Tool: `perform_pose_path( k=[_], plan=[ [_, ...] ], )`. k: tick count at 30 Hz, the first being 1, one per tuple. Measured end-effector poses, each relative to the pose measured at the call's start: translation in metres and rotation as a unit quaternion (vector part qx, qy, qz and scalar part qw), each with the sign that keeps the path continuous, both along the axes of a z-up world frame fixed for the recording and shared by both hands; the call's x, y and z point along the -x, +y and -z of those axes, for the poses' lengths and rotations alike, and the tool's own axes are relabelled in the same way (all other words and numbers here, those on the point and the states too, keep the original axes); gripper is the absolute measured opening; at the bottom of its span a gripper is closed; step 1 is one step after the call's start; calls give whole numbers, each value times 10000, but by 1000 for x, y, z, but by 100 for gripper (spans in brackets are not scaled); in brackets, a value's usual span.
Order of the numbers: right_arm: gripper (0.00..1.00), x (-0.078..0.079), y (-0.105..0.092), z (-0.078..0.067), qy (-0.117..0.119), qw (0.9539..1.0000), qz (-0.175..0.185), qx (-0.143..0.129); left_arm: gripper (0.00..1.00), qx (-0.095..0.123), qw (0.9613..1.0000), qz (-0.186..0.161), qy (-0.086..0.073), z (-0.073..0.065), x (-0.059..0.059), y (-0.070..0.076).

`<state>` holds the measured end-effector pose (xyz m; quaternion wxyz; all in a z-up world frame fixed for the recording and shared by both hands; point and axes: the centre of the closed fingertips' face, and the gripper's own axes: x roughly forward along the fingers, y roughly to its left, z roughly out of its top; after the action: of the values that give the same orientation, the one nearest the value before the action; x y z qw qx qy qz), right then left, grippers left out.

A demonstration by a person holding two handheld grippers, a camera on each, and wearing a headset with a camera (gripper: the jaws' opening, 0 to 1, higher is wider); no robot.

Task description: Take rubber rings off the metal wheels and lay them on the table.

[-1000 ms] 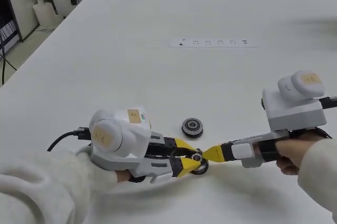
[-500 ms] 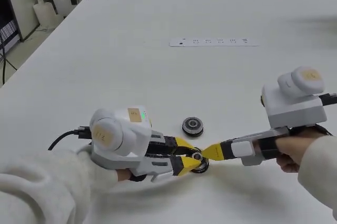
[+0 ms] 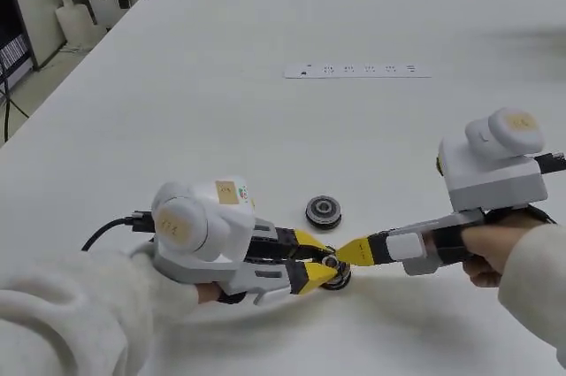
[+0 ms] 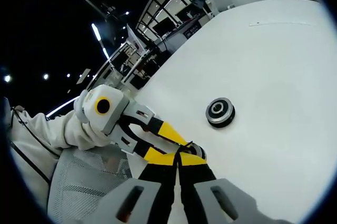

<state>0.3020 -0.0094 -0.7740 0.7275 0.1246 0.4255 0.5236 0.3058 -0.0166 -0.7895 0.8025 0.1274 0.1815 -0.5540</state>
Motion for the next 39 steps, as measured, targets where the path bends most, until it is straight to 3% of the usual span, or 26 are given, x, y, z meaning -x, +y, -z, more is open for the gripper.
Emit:
perform_pose_path(
  k=[8, 11, 17, 24, 26, 31, 33, 35, 39],
  plan=[
    [0, -1, 3, -3, 115, 9999, 100, -71, 13, -12, 10000, -2, -8, 0, 0, 0],
    [0, -1, 3, -4, 193, 9997, 153, -74, 13, -131, 9998, 33, -109, 0, 1, -1],
    [0, -4, 1, -2, 209, 9995, 236, -72, 14, -110, 9999, -57, -78, 0, 1, -1],
    [0, -1, -3, 9, 254, 9993, 210, 171, 14, -311, 9995, -93, 17, -1, 1, -3],
    [0, -1, -3, 8, 223, 9994, 204, 193, 15, -379, 9993, -39, -24, -2, 2, -3],
    [0, -2, -5, 6, 177, 9993, 225, 231, 19, -462, 9989, 59, -76, -8, 6, -2],
    [0, -6, -7, 2, 147, 9991, 344, 205, 23, -556, 9984, 64, -13, -11, 7, -1],
    [0, -10, -9, -3, 141, 9988, 448, 125, 30, -571, 9982, 121, -131, -18, 8, -2],
    [0, -16, -13, -12, 85, 9981, 608, 2, 34, -546, 9980, 184, -249, -34, 10, -2]
  ],
)
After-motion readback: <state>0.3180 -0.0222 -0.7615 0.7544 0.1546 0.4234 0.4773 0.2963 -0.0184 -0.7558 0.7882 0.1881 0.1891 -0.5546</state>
